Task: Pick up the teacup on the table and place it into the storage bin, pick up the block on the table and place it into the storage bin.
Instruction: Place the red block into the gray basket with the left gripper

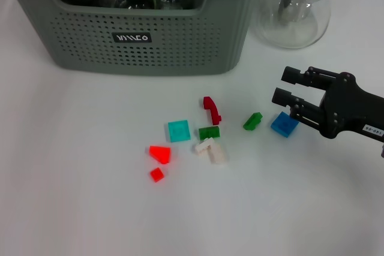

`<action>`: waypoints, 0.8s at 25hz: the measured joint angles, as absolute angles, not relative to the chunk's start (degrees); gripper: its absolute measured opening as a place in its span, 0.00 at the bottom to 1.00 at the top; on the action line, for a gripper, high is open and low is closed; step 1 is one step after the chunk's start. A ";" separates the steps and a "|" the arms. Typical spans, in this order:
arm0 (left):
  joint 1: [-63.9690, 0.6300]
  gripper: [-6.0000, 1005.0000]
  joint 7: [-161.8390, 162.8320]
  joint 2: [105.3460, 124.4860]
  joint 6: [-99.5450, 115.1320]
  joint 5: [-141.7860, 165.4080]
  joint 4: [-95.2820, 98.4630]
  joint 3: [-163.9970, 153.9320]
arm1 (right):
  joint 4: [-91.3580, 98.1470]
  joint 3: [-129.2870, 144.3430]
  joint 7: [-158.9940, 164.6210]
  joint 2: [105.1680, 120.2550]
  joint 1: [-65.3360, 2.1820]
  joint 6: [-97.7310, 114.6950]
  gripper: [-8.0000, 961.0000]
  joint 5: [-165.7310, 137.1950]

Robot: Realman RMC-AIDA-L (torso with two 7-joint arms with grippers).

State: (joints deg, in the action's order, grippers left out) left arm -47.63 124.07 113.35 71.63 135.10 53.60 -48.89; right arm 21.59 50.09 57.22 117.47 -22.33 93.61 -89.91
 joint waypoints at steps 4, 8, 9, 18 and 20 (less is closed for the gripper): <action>-48.02 0.29 125.60 115.92 67.76 141.37 53.72 -52.35 | 21.49 50.10 57.22 117.50 -22.33 93.60 0.53 -89.91; -48.63 0.30 129.73 117.47 64.40 146.30 53.97 -53.58 | 21.46 50.10 57.22 117.51 -22.33 93.76 0.53 -89.91; -48.72 0.30 130.12 117.72 64.09 146.62 54.19 -53.63 | 21.45 50.10 57.22 117.51 -22.32 93.81 0.53 -89.91; -39.67 0.33 126.70 121.29 70.63 133.09 71.00 -50.18 | 21.44 50.10 57.22 117.37 -22.32 94.02 0.53 -89.65; -33.81 0.49 121.21 122.43 74.90 120.55 75.99 -47.76 | 21.44 50.10 57.22 117.36 -22.32 94.00 0.53 -89.57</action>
